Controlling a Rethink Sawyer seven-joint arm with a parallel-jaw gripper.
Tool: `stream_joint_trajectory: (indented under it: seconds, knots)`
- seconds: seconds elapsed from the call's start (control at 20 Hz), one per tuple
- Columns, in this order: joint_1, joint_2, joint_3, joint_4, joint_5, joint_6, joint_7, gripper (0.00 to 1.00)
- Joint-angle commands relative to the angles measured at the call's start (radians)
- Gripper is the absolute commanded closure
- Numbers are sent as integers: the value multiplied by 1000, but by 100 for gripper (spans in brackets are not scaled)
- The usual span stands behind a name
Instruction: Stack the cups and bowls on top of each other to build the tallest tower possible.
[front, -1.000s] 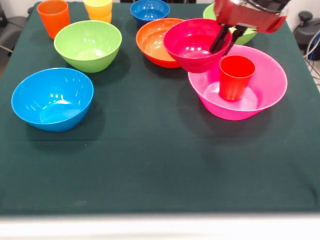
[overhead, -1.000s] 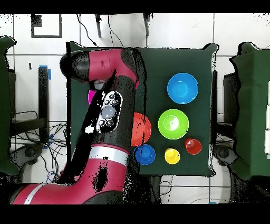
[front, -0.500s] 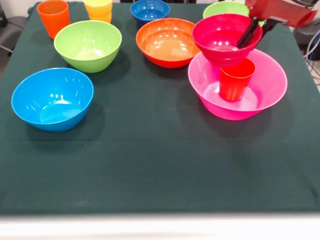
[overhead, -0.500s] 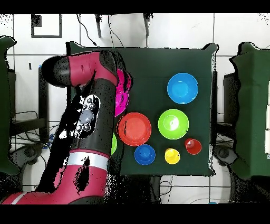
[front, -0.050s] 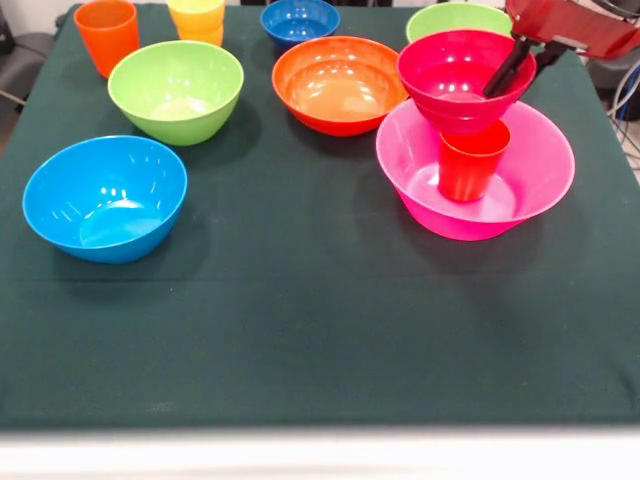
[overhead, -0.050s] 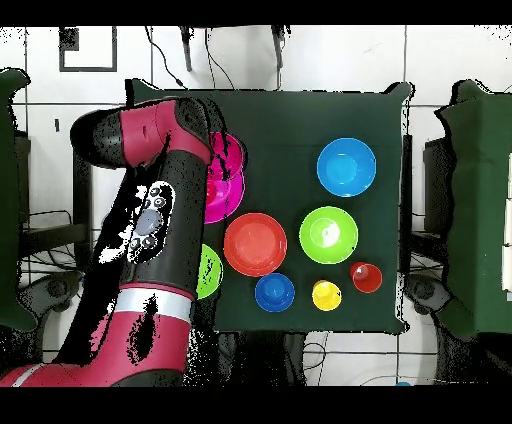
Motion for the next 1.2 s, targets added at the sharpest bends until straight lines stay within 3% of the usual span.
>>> stream_joint_trajectory:
  seconds: [0.05,0.9,1.2]
  knots:
    - [15,72,25,-20,-36,84,161,100]
    - [47,166,-21,-120,-1,157,193,100]
    - [59,162,-29,-120,17,182,202,100]
